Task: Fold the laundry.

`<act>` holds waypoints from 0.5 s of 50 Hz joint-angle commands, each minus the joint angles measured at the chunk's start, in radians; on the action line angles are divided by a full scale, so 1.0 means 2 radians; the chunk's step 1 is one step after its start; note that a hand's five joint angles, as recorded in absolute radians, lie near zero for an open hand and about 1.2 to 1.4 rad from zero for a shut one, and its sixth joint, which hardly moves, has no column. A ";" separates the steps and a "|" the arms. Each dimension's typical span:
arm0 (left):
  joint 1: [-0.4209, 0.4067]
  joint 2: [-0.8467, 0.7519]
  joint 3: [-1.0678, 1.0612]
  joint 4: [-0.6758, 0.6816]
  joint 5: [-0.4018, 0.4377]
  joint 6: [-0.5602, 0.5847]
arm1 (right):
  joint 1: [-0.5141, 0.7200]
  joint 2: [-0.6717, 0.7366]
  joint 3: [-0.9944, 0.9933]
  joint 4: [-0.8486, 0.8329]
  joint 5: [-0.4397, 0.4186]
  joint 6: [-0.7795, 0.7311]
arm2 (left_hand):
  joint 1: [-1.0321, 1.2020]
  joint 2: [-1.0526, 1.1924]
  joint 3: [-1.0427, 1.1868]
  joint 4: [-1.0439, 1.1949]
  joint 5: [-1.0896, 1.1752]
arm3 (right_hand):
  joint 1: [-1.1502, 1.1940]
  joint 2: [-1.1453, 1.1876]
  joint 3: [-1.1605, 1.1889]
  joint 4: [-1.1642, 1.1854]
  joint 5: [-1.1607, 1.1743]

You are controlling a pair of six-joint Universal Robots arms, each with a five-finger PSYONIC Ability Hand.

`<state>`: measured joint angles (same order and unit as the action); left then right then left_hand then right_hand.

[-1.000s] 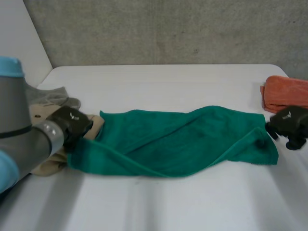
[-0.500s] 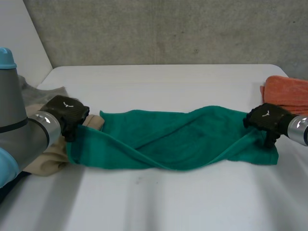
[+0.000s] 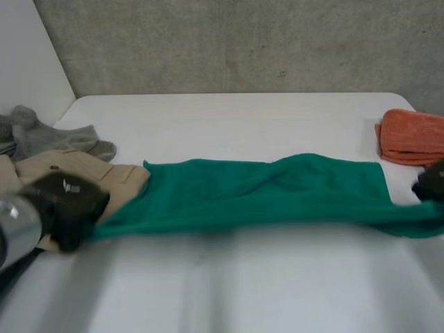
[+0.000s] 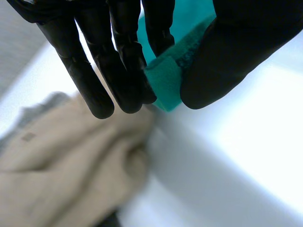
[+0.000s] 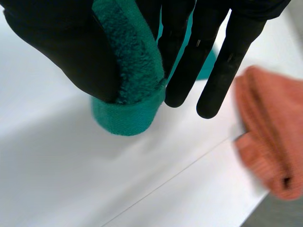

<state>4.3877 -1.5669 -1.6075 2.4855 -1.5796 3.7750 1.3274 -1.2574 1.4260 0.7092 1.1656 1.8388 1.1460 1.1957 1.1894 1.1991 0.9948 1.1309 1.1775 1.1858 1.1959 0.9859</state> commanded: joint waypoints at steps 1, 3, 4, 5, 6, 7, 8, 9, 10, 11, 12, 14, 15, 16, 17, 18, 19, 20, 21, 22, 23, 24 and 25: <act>0.010 0.004 -0.041 -0.012 0.033 0.035 | -0.006 0.010 0.014 0.011 -0.001 -0.030 | 0.125 0.100 0.103 0.099 0.113 | 0.133 0.109 0.105 0.100 0.118; 0.006 -0.015 -0.040 0.022 0.032 0.032 | 0.004 0.020 0.015 -0.009 0.004 -0.024 | 0.125 0.100 0.103 0.099 0.113 | 0.133 0.109 0.105 0.100 0.118; 0.003 -0.023 -0.037 0.033 0.031 0.031 | 0.009 0.024 0.015 -0.017 0.007 -0.022 | 0.125 0.100 0.103 0.099 0.113 | 0.133 0.109 0.105 0.100 0.118; 0.000 -0.032 -0.033 0.046 0.030 0.030 | 0.014 0.027 0.014 -0.024 0.009 -0.019 | 0.125 0.100 0.103 0.099 0.113 | 0.133 0.109 0.105 0.100 0.118; -0.006 -0.052 -0.021 0.070 0.025 0.028 | 0.026 0.032 0.009 -0.038 0.012 -0.009 | 0.125 0.100 0.103 0.099 0.113 | 0.133 0.109 0.105 0.100 0.118; -0.009 -0.063 -0.013 0.083 0.021 0.027 | 0.032 0.034 0.004 -0.048 0.014 -0.002 | 0.125 0.100 0.103 0.099 0.113 | 0.133 0.109 0.105 0.100 0.118; -0.012 -0.074 -0.005 0.096 0.018 0.025 | 0.038 0.037 0.000 -0.058 0.017 0.006 | 0.125 0.100 0.103 0.099 0.113 | 0.133 0.109 0.105 0.100 0.118; -0.015 -0.096 0.017 0.121 0.011 0.024 | 0.052 0.044 -0.015 -0.083 0.022 0.026 | 0.125 0.100 0.103 0.099 0.113 | 0.133 0.109 0.105 0.100 0.118; -0.016 -0.108 0.030 0.135 0.007 0.024 | 0.060 0.048 -0.023 -0.094 0.025 0.036 | 0.125 0.100 0.103 0.099 0.113 | 0.133 0.109 0.105 0.100 0.118; -0.016 -0.121 0.046 0.150 0.003 0.024 | 0.067 0.052 -0.033 -0.107 0.029 0.047 | 0.125 0.100 0.103 0.099 0.113 | 0.133 0.109 0.105 0.100 0.118; -0.016 -0.147 0.081 0.179 -0.004 0.022 | 0.082 0.060 -0.055 -0.133 0.038 0.068 | 0.125 0.100 0.103 0.099 0.113 | 0.133 0.109 0.105 0.100 0.118; -0.016 -0.168 0.123 0.209 -0.008 0.022 | 0.098 0.070 -0.087 -0.163 0.048 0.090 | 0.125 0.100 0.103 0.099 0.113 | 0.133 0.109 0.105 0.100 0.118; -0.016 -0.177 0.147 0.222 -0.008 0.021 | 0.106 0.074 -0.106 -0.179 0.054 0.101 | 0.125 0.100 0.103 0.099 0.113 | 0.133 0.109 0.105 0.100 0.118; -0.014 -0.194 0.197 0.253 -0.007 0.018 | 0.120 0.083 -0.149 -0.214 0.067 0.127 | 0.125 0.100 0.103 0.099 0.113 | 0.133 0.109 0.105 0.100 0.118; -0.013 -0.199 0.221 0.269 -0.006 0.015 | 0.127 0.085 -0.172 -0.233 0.075 0.142 | 0.125 0.100 0.103 0.099 0.113 | 0.133 0.109 0.105 0.100 0.118; -0.013 -0.204 0.246 0.284 -0.006 0.009 | 0.132 0.086 -0.194 -0.255 0.084 0.160 | 0.125 0.100 0.103 0.099 0.113 | 0.133 0.109 0.105 0.100 0.118; -0.013 -0.207 0.270 0.300 -0.007 0.003 | 0.136 0.087 -0.214 -0.280 0.093 0.182 | 0.125 0.100 0.103 0.099 0.113 | 0.133 0.109 0.105 0.100 0.118; -0.009 -0.211 0.309 0.337 -0.009 -0.014 | 0.142 0.085 -0.248 -0.333 0.110 0.228 | 0.125 0.100 0.103 0.099 0.113 | 0.133 0.109 0.105 0.100 0.118; -0.007 -0.212 0.327 0.357 -0.010 -0.026 | 0.142 0.083 -0.259 -0.363 0.117 0.252 | 0.125 0.100 0.103 0.099 0.113 | 0.133 0.109 0.105 0.100 0.118; -0.005 -0.211 0.341 0.376 -0.012 -0.038 | 0.142 0.080 -0.264 -0.395 0.124 0.278 | 0.125 0.100 0.103 0.099 0.113 | 0.133 0.109 0.105 0.100 0.118; -0.003 -0.211 0.350 0.395 -0.013 -0.051 | 0.142 0.074 -0.264 -0.424 0.127 0.298 | 0.125 0.100 0.103 0.099 0.113 | 0.133 0.109 0.105 0.100 0.118; 0.000 -0.206 0.360 0.435 -0.019 -0.079 | 0.142 0.064 -0.259 -0.490 0.124 0.343 | 0.125 0.100 0.103 0.099 0.113 | 0.133 0.109 0.105 0.100 0.118; 0.001 -0.204 0.360 0.450 -0.021 -0.088 | 0.142 0.060 -0.252 -0.519 0.120 0.363 | 0.125 0.100 0.103 0.099 0.113 | 0.133 0.109 0.105 0.100 0.118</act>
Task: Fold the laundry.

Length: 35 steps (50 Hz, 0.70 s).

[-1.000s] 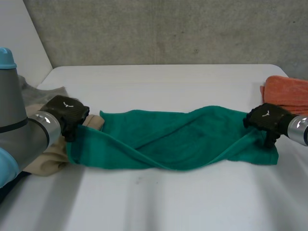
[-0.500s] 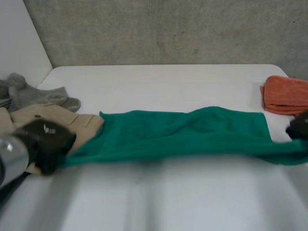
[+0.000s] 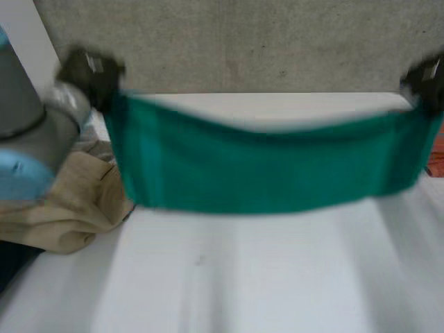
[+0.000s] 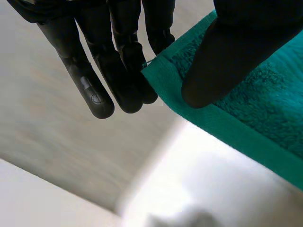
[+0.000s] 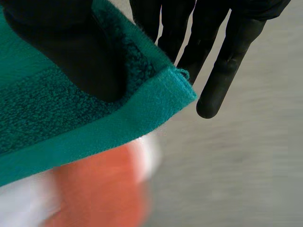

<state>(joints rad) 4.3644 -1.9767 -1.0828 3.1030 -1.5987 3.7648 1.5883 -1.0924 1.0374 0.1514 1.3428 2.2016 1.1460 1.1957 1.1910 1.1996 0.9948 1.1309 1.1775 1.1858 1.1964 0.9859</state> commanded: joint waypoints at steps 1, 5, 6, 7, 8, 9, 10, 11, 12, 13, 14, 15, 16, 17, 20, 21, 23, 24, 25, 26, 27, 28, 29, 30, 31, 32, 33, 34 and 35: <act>0.014 0.003 0.099 0.156 -0.012 -0.093 | 0.011 -0.027 -0.049 -0.269 0.028 0.198 | 0.125 0.100 0.103 0.098 0.113 | 0.133 0.109 0.105 0.100 0.118; 0.016 0.003 0.093 0.198 -0.011 -0.118 | 0.009 -0.044 0.005 -0.343 0.003 0.216 | 0.125 0.100 0.103 0.098 0.113 | 0.133 0.109 0.105 0.100 0.118; 0.017 0.000 0.089 0.193 -0.010 -0.119 | 0.012 -0.047 0.022 -0.346 -0.006 0.214 | 0.125 0.100 0.103 0.098 0.113 | 0.133 0.109 0.105 0.100 0.118; 0.017 -0.003 0.086 0.188 -0.008 -0.119 | 0.013 -0.047 0.028 -0.344 -0.007 0.212 | 0.125 0.100 0.103 0.098 0.113 | 0.133 0.109 0.105 0.100 0.118; 0.018 -0.003 0.082 0.183 -0.008 -0.120 | 0.016 -0.047 0.034 -0.343 -0.010 0.210 | 0.125 0.100 0.103 0.098 0.113 | 0.133 0.109 0.105 0.100 0.118; 0.018 -0.005 0.077 0.177 -0.008 -0.121 | 0.017 -0.048 0.040 -0.339 -0.012 0.209 | 0.125 0.100 0.103 0.098 0.113 | 0.133 0.109 0.105 0.100 0.118; 0.018 -0.007 0.062 0.168 -0.006 -0.122 | 0.022 -0.047 0.050 -0.331 -0.015 0.205 | 0.125 0.100 0.103 0.098 0.113 | 0.133 0.109 0.105 0.100 0.118; 0.018 -0.007 0.054 0.166 -0.006 -0.122 | 0.023 -0.047 0.054 -0.327 -0.016 0.204 | 0.125 0.100 0.103 0.098 0.113 | 0.133 0.109 0.105 0.100 0.118; 0.018 -0.008 0.045 0.166 -0.006 -0.123 | 0.024 -0.045 0.058 -0.322 -0.016 0.202 | 0.125 0.100 0.103 0.098 0.113 | 0.133 0.109 0.105 0.100 0.118; 0.018 -0.009 0.036 0.166 -0.005 -0.123 | 0.024 -0.043 0.061 -0.317 -0.016 0.199 | 0.125 0.100 0.103 0.098 0.113 | 0.133 0.109 0.105 0.100 0.118; 0.018 -0.012 0.016 0.168 -0.004 -0.123 | 0.025 -0.037 0.066 -0.308 -0.016 0.196 | 0.125 0.100 0.103 0.098 0.113 | 0.133 0.109 0.105 0.100 0.118; 0.018 -0.013 0.007 0.171 -0.002 -0.123 | 0.026 -0.033 0.070 -0.304 -0.016 0.194 | 0.125 0.100 0.103 0.098 0.113 | 0.133 0.109 0.105 0.100 0.118; 0.018 -0.015 -0.002 0.174 -0.001 -0.123 | 0.027 -0.028 0.073 -0.300 -0.017 0.192 | 0.125 0.100 0.103 0.098 0.113 | 0.133 0.109 0.105 0.100 0.118; 0.018 -0.017 -0.012 0.178 0.001 -0.123 | 0.028 -0.024 0.076 -0.294 -0.018 0.189 | 0.125 0.100 0.103 0.098 0.113 | 0.133 0.109 0.105 0.100 0.118; 0.014 -0.029 -0.052 0.193 0.009 -0.120 | 0.030 -0.002 0.088 -0.276 -0.024 0.176 | 0.125 0.100 0.103 0.098 0.113 | 0.133 0.109 0.105 0.100 0.118; 0.012 -0.039 -0.073 0.198 0.015 -0.120 | 0.031 0.005 0.092 -0.272 -0.025 0.172 | 0.125 0.100 0.103 0.098 0.113 | 0.133 0.109 0.105 0.100 0.118; 0.009 -0.049 -0.091 0.200 0.019 -0.120 | 0.033 0.026 0.105 -0.256 -0.026 0.159 | 0.125 0.100 0.103 0.098 0.113 | 0.133 0.109 0.105 0.100 0.118; 0.009 -0.055 -0.101 0.200 0.022 -0.119 | 0.033 0.033 0.110 -0.250 -0.026 0.153 | 0.125 0.100 0.103 0.098 0.113 | 0.133 0.109 0.105 0.100 0.118; 0.008 -0.063 -0.122 0.200 0.023 -0.118 | 0.033 0.046 0.119 -0.237 -0.026 0.142 | 0.125 0.100 0.103 0.098 0.113 | 0.133 0.109 0.105 0.100 0.118; 0.008 -0.066 -0.133 0.199 0.024 -0.118 | 0.033 0.053 0.123 -0.230 -0.025 0.136 | 0.125 0.100 0.103 0.098 0.113 | 0.133 0.109 0.105 0.100 0.118; 0.008 -0.069 -0.143 0.197 0.027 -0.116 | 0.032 0.058 0.127 -0.223 -0.024 0.129 | 0.125 0.100 0.103 0.098 0.113 | 0.133 0.109 0.105 0.100 0.118; 0.008 -0.071 -0.153 0.196 0.028 -0.114 | 0.030 0.062 0.131 -0.214 -0.024 0.122 | 0.125 0.100 0.103 0.098 0.113 | 0.133 0.109 0.105 0.100 0.118; 0.008 -0.069 -0.176 0.187 0.026 -0.109 | 0.024 0.067 0.139 -0.193 -0.024 0.107 | 0.125 0.100 0.103 0.098 0.113 | 0.133 0.109 0.105 0.100 0.118; 0.008 -0.065 -0.188 0.180 0.026 -0.105 | 0.020 0.066 0.143 -0.181 -0.025 0.100 | 0.125 0.100 0.103 0.098 0.113 | 0.133 0.109 0.105 0.100 0.118; 0.008 -0.059 -0.200 0.170 0.026 -0.101 | 0.015 0.065 0.147 -0.165 -0.026 0.094 | 0.125 0.100 0.103 0.098 0.113 | 0.133 0.109 0.105 0.100 0.118; 0.008 -0.053 -0.212 0.159 0.027 -0.095 | 0.011 0.061 0.152 -0.147 -0.026 0.087 | 0.125 0.100 0.103 0.098 0.113 | 0.133 0.109 0.105 0.100 0.118; 0.008 -0.036 -0.238 0.129 0.026 -0.082 | 0.002 0.050 0.164 -0.106 -0.026 0.070 | 0.125 0.100 0.103 0.098 0.113 | 0.133 0.109 0.105 0.100 0.118; 0.009 -0.025 -0.252 0.111 0.025 -0.074 | -0.003 0.042 0.170 -0.083 -0.026 0.060 | 0.125 0.100 0.103 0.098 0.113 | 0.133 0.109 0.105 0.100 0.118; 0.009 -0.013 -0.265 0.091 0.025 -0.064 | -0.009 0.033 0.177 -0.061 -0.026 0.050 | 0.125 0.100 0.103 0.098 0.113 | 0.133 0.109 0.105 0.100 0.118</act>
<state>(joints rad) 4.3797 -2.0937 -1.4588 3.4486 -1.5445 3.5599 1.6259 -0.9739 1.3254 -0.1923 1.2917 2.4038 1.1460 1.1976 1.1930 1.1999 0.9948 1.1309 1.1778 1.1921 1.1976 0.9924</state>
